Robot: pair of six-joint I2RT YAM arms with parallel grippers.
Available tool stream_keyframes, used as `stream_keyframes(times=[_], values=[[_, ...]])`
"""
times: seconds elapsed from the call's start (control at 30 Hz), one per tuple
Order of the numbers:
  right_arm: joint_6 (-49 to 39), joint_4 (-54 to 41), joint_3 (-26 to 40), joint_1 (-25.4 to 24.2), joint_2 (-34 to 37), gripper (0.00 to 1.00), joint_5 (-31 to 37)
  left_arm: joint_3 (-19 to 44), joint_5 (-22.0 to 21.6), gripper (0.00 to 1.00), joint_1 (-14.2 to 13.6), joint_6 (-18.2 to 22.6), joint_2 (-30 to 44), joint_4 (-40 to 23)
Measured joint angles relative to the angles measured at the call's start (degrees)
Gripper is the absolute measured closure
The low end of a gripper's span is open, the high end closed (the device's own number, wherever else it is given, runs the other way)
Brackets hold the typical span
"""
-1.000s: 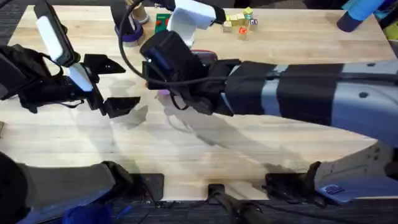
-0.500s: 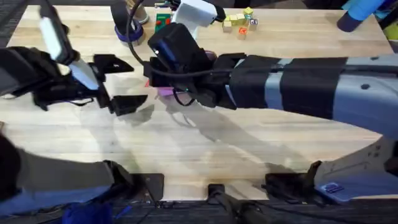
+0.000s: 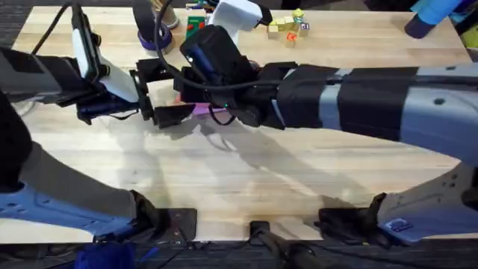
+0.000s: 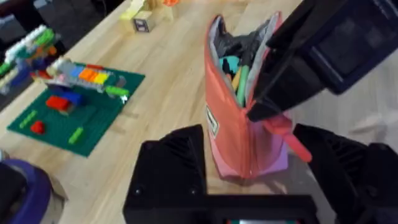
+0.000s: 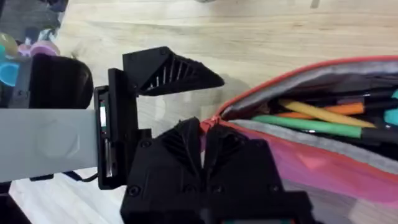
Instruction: Unzip the bag, pick up the pens from the table one at a time and place them inside, then zip the bag closed.
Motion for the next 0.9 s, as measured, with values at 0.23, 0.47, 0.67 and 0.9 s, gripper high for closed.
stream_keyframes(times=[0.23, 0.47, 0.67, 0.9], values=[[0.01, 0.24, 0.00, -0.36, -0.01, 0.970, -0.17, 0.00, 0.72, 0.138, -1.77, -4.92, 0.00, 5.11], [0.01, 0.63, 0.00, -1.49, 0.00, 0.970, -0.41, 0.00, 0.42, 0.915, -1.89, -9.22, 0.00, 5.52], [0.01, 0.63, 0.00, -1.78, 0.00, 0.971, -0.85, 0.00, 0.22, 0.957, -1.94, -11.40, 0.00, 5.71], [0.01, 0.48, 0.00, -3.17, -0.28, 0.970, -1.94, 0.00, 0.18, 0.958, -1.94, -12.06, 0.00, 5.77]])
